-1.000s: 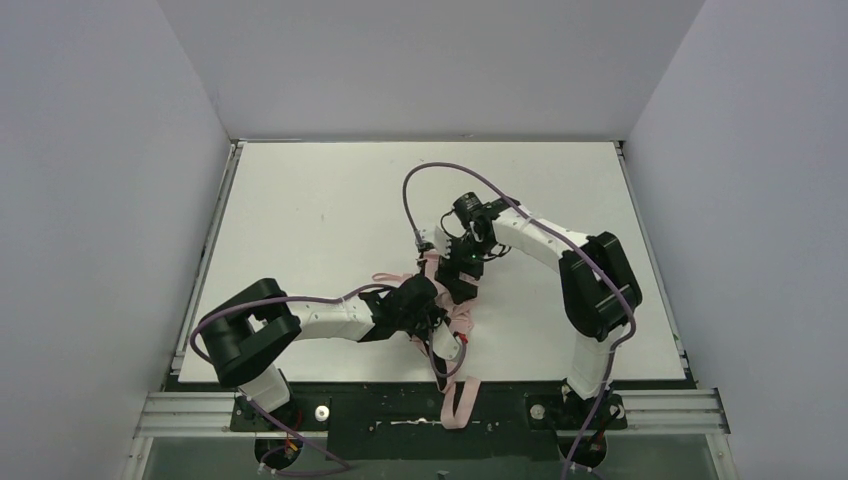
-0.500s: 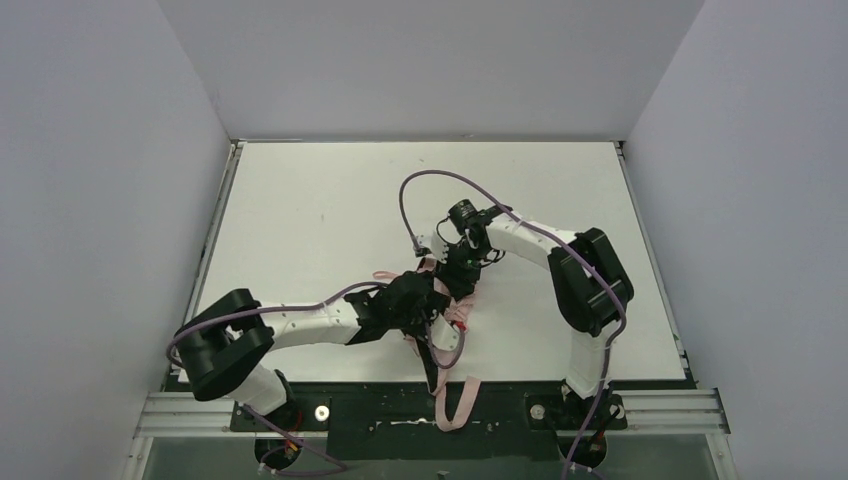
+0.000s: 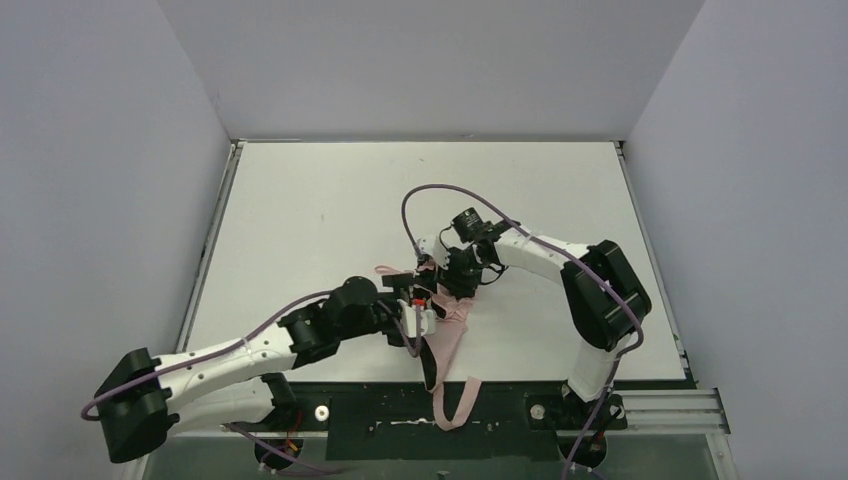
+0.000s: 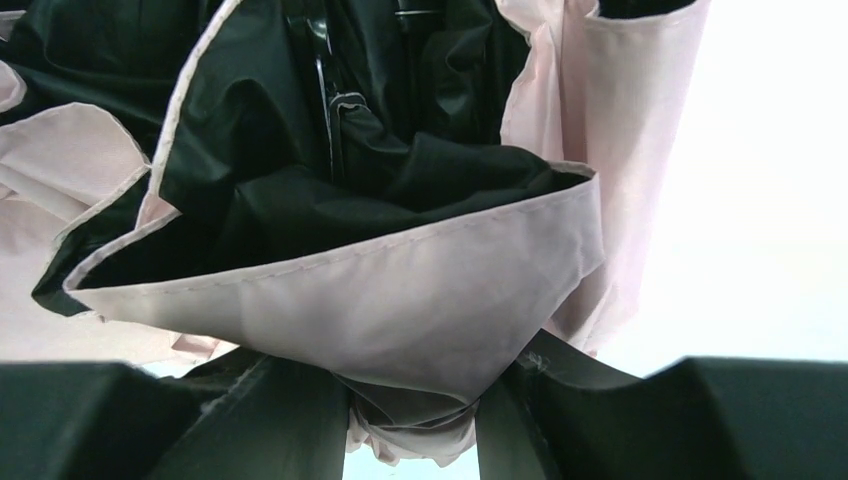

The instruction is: Put away the umbrella

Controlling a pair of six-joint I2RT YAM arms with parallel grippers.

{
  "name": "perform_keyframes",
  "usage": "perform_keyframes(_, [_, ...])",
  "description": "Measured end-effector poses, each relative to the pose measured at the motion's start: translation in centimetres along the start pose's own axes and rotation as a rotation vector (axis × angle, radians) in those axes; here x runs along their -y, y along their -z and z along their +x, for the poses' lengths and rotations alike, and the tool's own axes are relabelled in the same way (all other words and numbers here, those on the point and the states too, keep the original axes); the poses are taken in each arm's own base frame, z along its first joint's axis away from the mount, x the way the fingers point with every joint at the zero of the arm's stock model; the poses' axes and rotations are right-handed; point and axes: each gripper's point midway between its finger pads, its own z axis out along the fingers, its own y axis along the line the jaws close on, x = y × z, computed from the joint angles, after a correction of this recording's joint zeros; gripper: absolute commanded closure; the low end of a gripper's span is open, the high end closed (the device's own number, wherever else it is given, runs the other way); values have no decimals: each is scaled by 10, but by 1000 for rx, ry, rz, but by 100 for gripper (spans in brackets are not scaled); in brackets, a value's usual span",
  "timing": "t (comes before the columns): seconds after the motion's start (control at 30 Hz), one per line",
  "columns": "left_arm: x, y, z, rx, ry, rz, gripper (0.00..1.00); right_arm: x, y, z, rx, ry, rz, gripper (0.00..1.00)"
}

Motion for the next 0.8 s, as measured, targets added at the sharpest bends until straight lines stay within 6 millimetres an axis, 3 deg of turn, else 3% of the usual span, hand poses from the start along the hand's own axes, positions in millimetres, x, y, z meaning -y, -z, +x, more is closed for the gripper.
perform_keyframes(0.1, [-16,22,-13,70,133,-76,17,5,0,-1,28,51,58,86])
perform_keyframes(0.23, [-56,55,-16,142,341,-232,13,12,0,-3,52,133,126,87])
perform_keyframes(0.43, [-106,89,10,163,657,-453,12,21,-3,-10,51,251,212,87])
perform_keyframes(0.63, [-152,101,45,115,902,-571,12,24,-2,-12,66,351,294,88])
perform_keyframes(0.8, [-165,90,58,91,976,-549,12,26,-1,-12,89,401,344,88])
